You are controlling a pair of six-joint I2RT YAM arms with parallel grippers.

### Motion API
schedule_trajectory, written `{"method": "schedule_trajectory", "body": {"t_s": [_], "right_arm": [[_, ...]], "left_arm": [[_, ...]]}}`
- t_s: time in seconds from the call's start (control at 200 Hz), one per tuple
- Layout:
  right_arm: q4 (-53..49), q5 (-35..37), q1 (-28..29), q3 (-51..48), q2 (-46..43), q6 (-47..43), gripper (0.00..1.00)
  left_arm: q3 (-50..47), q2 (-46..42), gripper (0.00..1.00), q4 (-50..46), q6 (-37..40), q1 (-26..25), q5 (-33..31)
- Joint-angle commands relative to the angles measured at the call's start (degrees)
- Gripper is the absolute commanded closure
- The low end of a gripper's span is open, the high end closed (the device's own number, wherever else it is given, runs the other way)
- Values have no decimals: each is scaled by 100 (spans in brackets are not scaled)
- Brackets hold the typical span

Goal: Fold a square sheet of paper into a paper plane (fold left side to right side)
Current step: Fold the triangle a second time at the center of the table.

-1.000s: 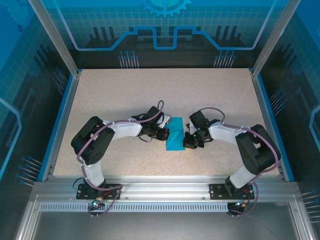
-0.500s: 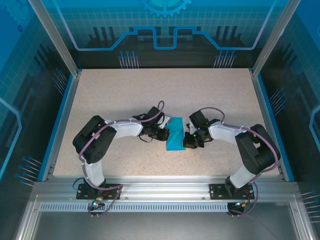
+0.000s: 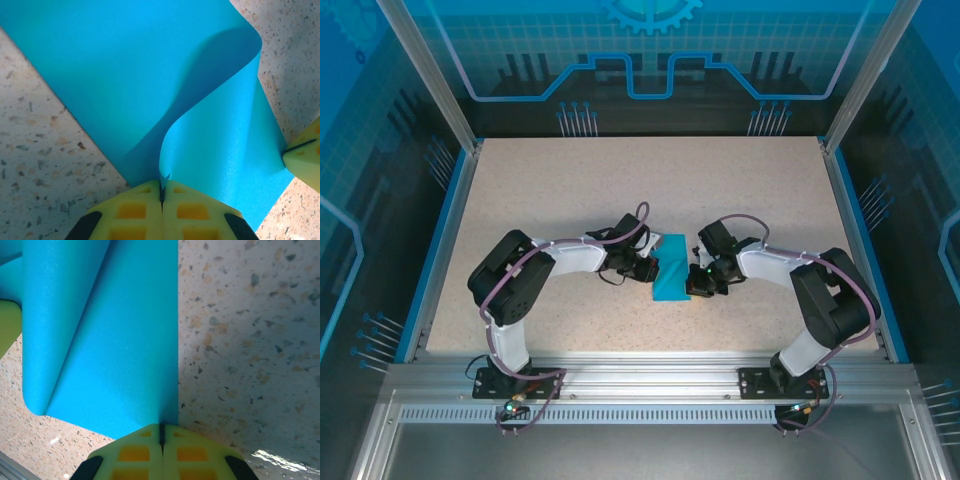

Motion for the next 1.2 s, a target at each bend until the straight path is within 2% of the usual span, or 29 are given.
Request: {"method": "schedule_trajectory", "body": {"t_s": [0.0, 0.205, 0.47, 0.68, 0.925, 1.195], "right_arm": [[-253, 167, 74, 16, 166, -76, 99], [-59, 42, 23, -15, -13, -92, 100], [1379, -846, -259, -321, -653, 272, 100], [2337, -1088, -216, -228, -293, 738, 100], [2368, -1093, -5, 150, 341, 750, 100], [2432, -1093, 57, 280, 665, 737, 100]], "left_arm": [[98, 152, 96, -141, 81, 50, 42], [54, 143, 96, -163, 81, 51, 41], [42, 145, 96, -164, 73, 50, 81], [28, 139, 96, -148, 51, 50, 103], [36, 143, 96, -160, 55, 53, 130], [45, 146, 95, -137, 46, 50, 148]]}}
